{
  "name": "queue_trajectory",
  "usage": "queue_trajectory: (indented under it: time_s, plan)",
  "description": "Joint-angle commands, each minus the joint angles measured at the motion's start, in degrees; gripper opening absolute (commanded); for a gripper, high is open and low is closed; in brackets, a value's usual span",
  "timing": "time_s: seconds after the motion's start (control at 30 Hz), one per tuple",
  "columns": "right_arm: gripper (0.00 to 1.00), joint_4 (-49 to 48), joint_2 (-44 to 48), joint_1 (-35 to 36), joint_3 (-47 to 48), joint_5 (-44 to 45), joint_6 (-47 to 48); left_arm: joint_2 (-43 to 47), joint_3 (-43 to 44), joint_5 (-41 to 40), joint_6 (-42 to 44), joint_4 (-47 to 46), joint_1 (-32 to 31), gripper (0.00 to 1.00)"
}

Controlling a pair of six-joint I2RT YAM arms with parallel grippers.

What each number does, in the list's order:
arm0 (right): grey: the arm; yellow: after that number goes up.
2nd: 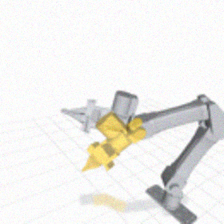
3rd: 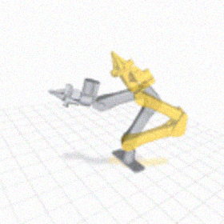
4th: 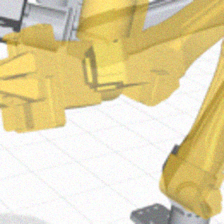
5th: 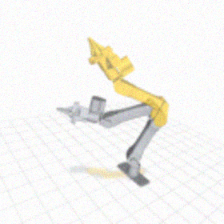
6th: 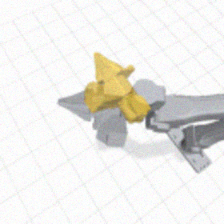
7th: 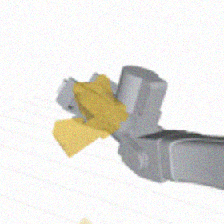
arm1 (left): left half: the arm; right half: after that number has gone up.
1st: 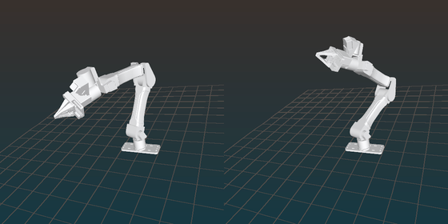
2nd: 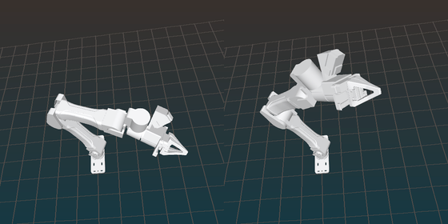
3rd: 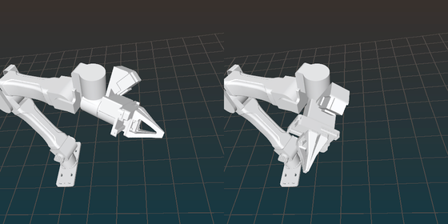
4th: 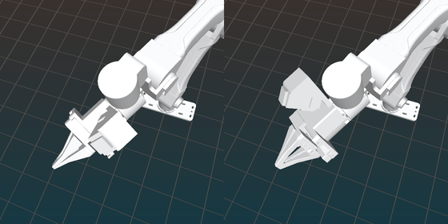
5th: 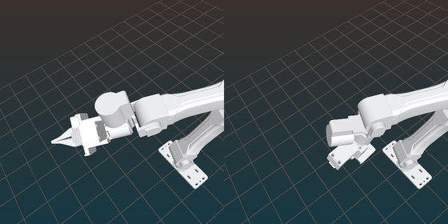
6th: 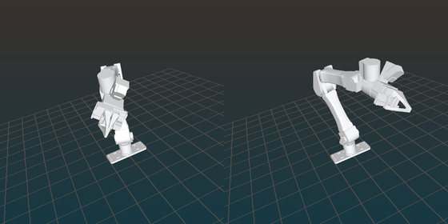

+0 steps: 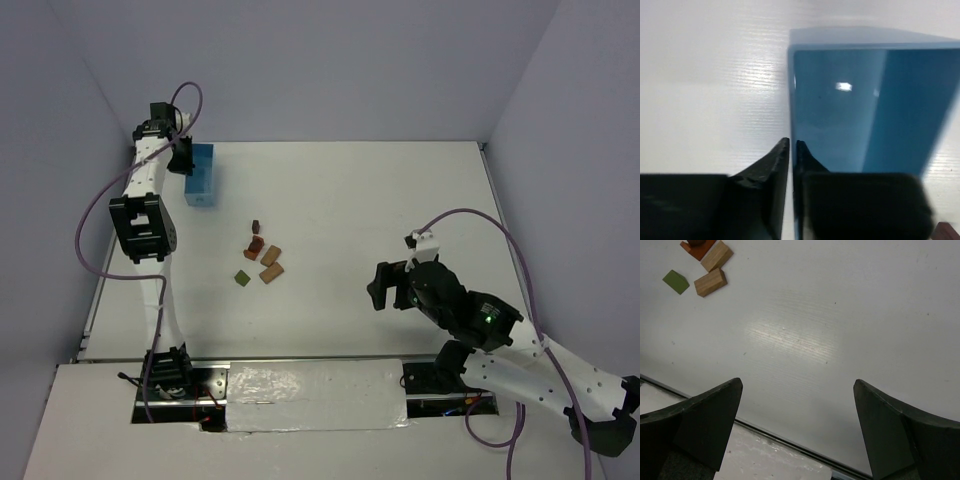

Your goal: Build the wood block tower

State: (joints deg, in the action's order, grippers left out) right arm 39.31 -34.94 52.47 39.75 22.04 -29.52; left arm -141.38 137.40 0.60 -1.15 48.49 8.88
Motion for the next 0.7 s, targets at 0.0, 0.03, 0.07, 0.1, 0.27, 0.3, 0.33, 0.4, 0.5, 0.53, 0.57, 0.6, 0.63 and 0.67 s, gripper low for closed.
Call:
queue_trajectory:
  time_s: [0.0, 0.03, 0.07, 0.1, 0.27, 0.3, 0.33, 0.4, 0.5, 0.53, 0.57, 0.6, 0.63, 0.67]
  plan:
    - [1.0, -1.2, 1.0, 0.7, 0.2, 1.0, 0.3, -1.8, 2.5, 0.8, 2.6, 0.1, -0.2, 0.27]
    - [1.0, -1.2, 1.0, 0.8, 0.2, 1.0, 0.3, -2.0, 2.5, 0.1, 2.6, 0.2, -0.2, 0.32]
    - [1.0, -1.3, 0.8, 0.9, 0.2, 1.0, 0.3, -2.0, 2.6, -0.3, 2.3, 0.1, -0.2, 0.36]
    - [1.0, -1.3, 0.7, 0.8, 0.2, 0.9, 0.4, -2.0, 3.2, -0.3, 1.6, 0.2, 0.2, 0.48]
    - [1.0, -1.4, 0.5, 1.4, 0.2, 1.1, 0.4, 1.6, 3.4, -0.3, -2.1, -0.3, 0.9, 0.99]
    - [1.0, -1.5, 0.7, 1.5, 0.2, 1.1, 0.4, 2.8, 3.7, -0.3, -2.5, -0.3, 0.8, 0.99]
    - [1.0, -1.5, 0.6, 1.5, 0.0, 1.2, 0.5, 5.8, 3.6, -2.4, -2.9, -0.8, 0.6, 0.99]
    - [1.0, -1.6, 0.5, 1.5, 0.1, 1.0, 0.5, 9.8, 2.7, -6.4, -4.1, -1.6, 0.3, 1.0]
    - [1.0, -2.1, 0.6, 1.6, 0.2, 0.1, 0.9, 19.6, -0.6, -10.4, -6.8, -3.6, -0.4, 1.0]
    - [1.0, -2.9, 0.5, 1.6, 0.1, -0.2, 1.0, 25.0, -1.6, -11.1, -7.3, -3.9, -0.8, 1.0]
    - [1.0, -3.6, 0.4, 1.6, -0.1, -0.3, 0.6, 28.0, -2.9, -12.1, -8.4, -4.5, -1.8, 0.99]
    - [1.0, -4.5, 0.2, 1.6, -0.4, -0.7, 0.3, 30.9, -6.7, -13.1, -8.9, -5.0, -2.2, 0.99]
    - [1.0, -7.0, -1.0, 1.6, -0.8, -1.3, 0.0, 37.4, -9.1, -12.9, -10.0, -5.8, -2.7, 1.0]
    - [1.0, -8.1, -2.2, 1.5, -0.7, -2.8, -0.7, 41.1, -12.5, -12.6, -11.2, -8.6, -3.3, 0.99]
